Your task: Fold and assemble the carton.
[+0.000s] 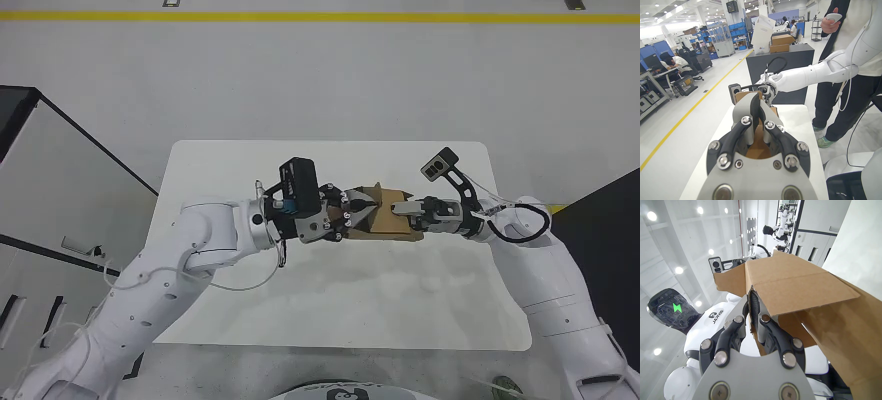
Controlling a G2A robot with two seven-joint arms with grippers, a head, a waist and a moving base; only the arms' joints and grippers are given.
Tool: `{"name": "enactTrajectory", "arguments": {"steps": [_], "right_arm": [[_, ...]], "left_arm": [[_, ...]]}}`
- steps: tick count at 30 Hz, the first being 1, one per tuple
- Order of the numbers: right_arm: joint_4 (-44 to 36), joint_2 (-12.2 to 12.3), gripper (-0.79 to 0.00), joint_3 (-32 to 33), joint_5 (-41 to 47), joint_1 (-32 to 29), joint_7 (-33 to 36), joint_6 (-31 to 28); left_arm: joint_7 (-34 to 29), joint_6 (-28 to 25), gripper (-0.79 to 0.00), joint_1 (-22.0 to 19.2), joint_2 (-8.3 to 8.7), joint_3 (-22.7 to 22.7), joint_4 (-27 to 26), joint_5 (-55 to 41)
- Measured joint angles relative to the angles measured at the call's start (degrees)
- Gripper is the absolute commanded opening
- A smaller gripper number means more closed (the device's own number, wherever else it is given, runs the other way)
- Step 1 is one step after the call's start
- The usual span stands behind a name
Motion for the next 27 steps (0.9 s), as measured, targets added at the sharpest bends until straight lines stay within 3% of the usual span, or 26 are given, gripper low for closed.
{"name": "enactTrajectory", "arguments": {"steps": [16, 27], "right_arm": [[0.00, 0.00, -0.785, 0.00, 0.00, 0.00, 0.00, 0.00], [0.00, 0.00, -0.785, 0.00, 0.00, 0.00, 0.00, 0.00]], "left_arm": [[-2.03, -1.04, -0.785, 6.08, 1.00, -6.06, 0.86, 1.52], [-1.46, 0.57, -0.785, 6.85, 0.82, -7.19, 1.59, 4.51]]}}
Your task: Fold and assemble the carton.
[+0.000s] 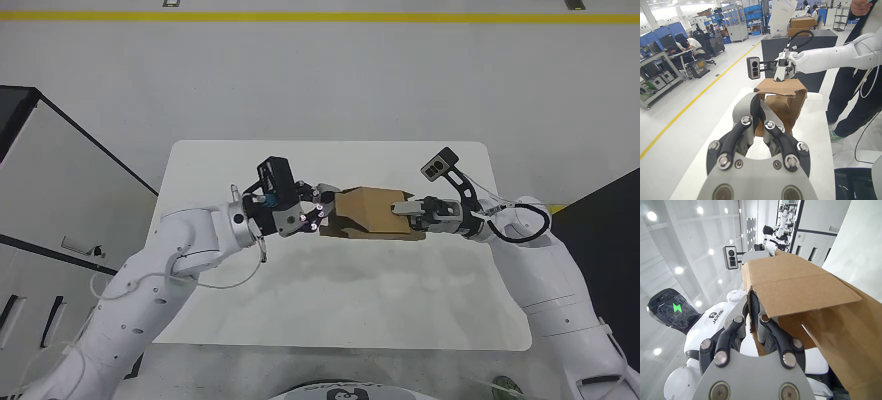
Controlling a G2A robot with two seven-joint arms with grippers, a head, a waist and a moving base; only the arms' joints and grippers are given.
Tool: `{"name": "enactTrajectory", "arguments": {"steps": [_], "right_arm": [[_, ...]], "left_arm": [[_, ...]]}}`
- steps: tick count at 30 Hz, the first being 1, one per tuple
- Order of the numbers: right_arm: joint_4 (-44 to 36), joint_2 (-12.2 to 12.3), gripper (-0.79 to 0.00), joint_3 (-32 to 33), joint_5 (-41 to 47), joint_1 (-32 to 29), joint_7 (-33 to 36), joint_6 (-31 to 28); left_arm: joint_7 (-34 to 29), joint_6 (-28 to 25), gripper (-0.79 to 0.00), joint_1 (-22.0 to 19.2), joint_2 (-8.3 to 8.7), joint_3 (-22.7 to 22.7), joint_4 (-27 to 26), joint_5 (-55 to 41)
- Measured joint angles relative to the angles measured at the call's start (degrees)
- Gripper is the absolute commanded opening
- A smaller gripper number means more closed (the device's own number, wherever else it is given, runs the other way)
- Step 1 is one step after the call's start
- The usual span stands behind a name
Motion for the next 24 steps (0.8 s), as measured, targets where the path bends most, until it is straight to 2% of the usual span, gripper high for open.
{"name": "enactTrajectory", "arguments": {"steps": [13, 24], "right_arm": [[0.00, 0.00, -0.785, 0.00, 0.00, 0.00, 0.00, 0.00], [0.00, 0.00, -0.785, 0.00, 0.00, 0.00, 0.00, 0.00]], "left_arm": [[3.29, 3.30, -0.785, -2.14, -1.22, 2.16, 2.95, 3.69], [3.15, 4.26, -0.785, -4.18, -2.02, 3.24, 4.12, 5.87]]}}
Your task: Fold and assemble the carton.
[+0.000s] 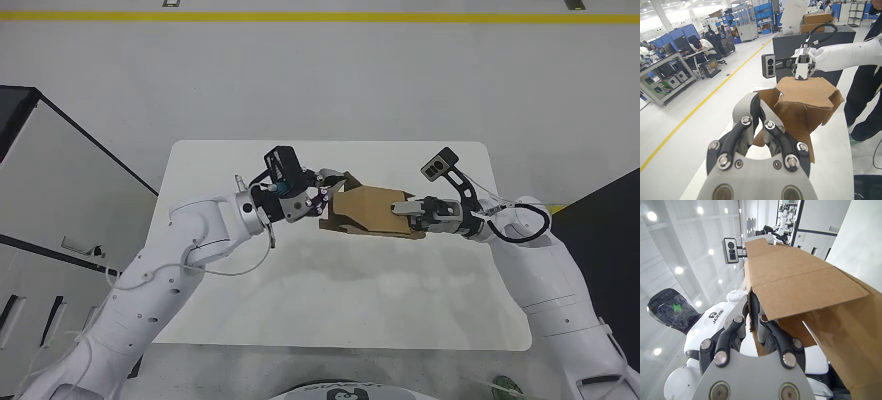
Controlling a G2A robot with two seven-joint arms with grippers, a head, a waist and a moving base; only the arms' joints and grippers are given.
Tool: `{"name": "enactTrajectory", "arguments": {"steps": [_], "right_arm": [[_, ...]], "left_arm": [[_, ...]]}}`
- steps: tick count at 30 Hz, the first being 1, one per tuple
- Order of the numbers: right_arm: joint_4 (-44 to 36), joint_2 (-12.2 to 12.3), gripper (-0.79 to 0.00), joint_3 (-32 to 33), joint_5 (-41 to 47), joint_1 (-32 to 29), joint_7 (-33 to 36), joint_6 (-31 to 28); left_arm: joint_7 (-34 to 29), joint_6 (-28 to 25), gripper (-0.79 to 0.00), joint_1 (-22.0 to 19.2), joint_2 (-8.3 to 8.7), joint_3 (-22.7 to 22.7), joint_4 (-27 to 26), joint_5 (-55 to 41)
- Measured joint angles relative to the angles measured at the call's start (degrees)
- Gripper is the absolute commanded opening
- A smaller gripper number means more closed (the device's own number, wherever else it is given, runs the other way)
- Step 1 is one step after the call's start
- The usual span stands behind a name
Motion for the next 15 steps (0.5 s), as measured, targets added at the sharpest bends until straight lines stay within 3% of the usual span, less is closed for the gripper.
{"name": "enactTrajectory", "arguments": {"steps": [15], "right_arm": [[0.00, 0.00, -0.785, 0.00, 0.00, 0.00, 0.00, 0.00]], "left_arm": [[0.65, 0.55, -0.785, -3.82, -1.42, 2.16, 1.95, 1.51]]}}
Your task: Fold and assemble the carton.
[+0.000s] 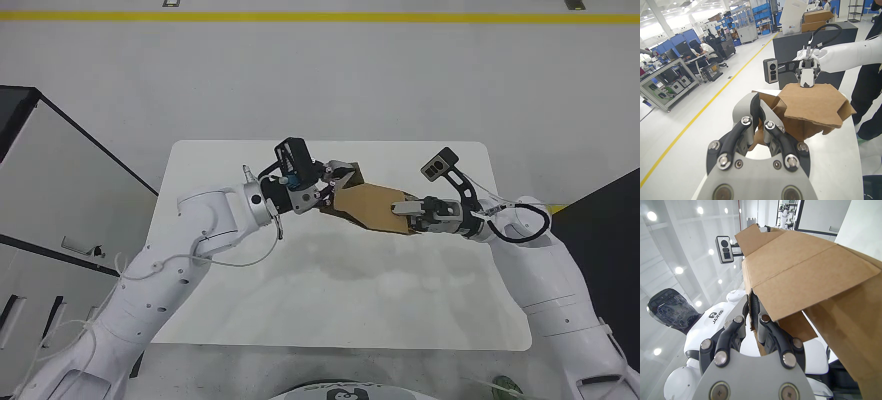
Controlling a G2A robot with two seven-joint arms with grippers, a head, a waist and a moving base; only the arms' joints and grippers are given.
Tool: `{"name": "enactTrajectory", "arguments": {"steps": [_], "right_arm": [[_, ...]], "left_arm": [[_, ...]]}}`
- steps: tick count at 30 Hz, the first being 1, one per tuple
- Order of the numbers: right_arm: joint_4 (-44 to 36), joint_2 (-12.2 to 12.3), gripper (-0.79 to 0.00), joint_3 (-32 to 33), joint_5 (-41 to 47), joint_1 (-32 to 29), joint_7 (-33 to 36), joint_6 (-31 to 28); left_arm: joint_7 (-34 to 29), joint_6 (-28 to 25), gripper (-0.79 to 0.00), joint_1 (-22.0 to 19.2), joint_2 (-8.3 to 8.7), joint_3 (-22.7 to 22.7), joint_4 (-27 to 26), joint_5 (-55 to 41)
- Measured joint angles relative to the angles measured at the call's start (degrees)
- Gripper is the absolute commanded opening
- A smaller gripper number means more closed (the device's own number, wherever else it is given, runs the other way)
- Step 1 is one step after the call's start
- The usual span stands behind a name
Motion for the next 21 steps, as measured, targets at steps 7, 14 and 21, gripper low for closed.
{"name": "enactTrajectory", "arguments": {"steps": [7, 14, 21], "right_arm": [[0.00, 0.00, -0.785, 0.00, 0.00, 0.00, 0.00, 0.00], [0.00, 0.00, -0.785, 0.00, 0.00, 0.00, 0.00, 0.00], [0.00, 0.00, -0.785, 0.00, 0.00, 0.00, 0.00, 0.00]], "left_arm": [[-0.86, -0.08, -0.785, 0.24, -0.12, -0.90, -0.52, 0.18], [-1.37, -0.20, -0.785, 0.05, -0.35, -1.26, -1.19, 0.30], [-1.68, -0.70, -0.785, -1.42, -0.85, -0.50, -0.27, 0.55]]}}
